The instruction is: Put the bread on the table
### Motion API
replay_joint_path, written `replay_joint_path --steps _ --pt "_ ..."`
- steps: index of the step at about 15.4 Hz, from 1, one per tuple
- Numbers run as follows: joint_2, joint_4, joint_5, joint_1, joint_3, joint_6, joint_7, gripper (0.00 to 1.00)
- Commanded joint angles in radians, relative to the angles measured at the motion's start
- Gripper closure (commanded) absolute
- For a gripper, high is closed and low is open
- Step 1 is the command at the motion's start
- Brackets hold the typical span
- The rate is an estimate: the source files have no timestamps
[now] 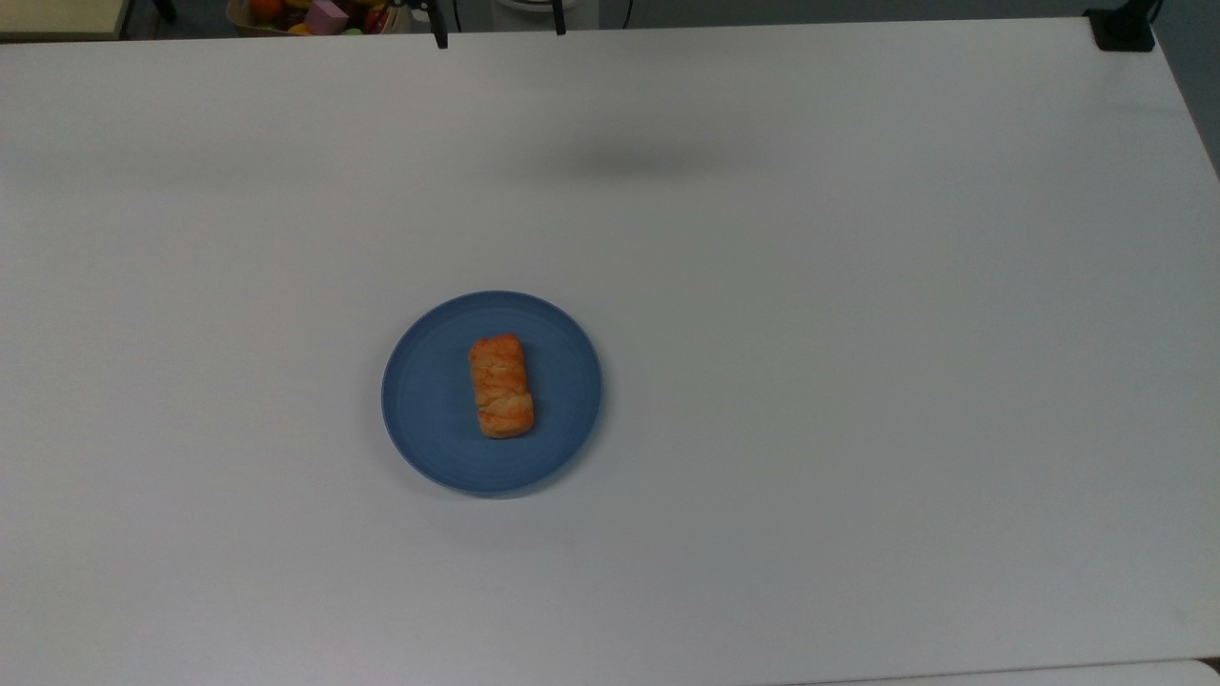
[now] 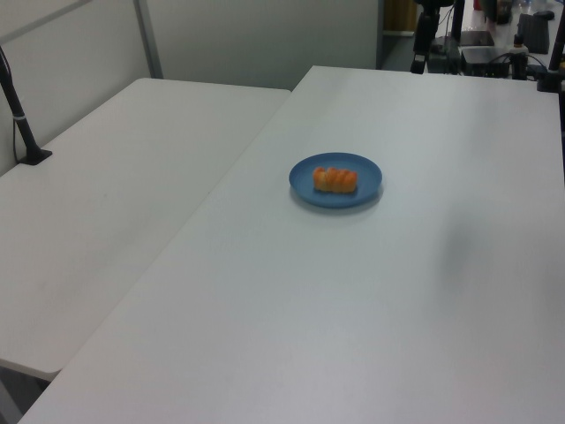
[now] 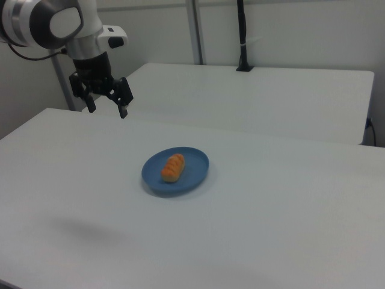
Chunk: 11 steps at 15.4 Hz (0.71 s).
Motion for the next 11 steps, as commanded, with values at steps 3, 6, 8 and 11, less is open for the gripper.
replay_joint_path --steps 3,6,8,11 --pt "-0.017 -0.016 0.009 0.000 -0.002 0.008 -0.018 0.00" --pt "-0.015 -0.016 0.009 0.000 -0.002 0.008 -0.018 0.00" --pt "-0.015 -0.018 0.009 0.000 -0.002 0.008 -0.020 0.00" --pt "-0.014 -0.027 0.010 0.003 -0.002 0.008 -0.031 0.00"
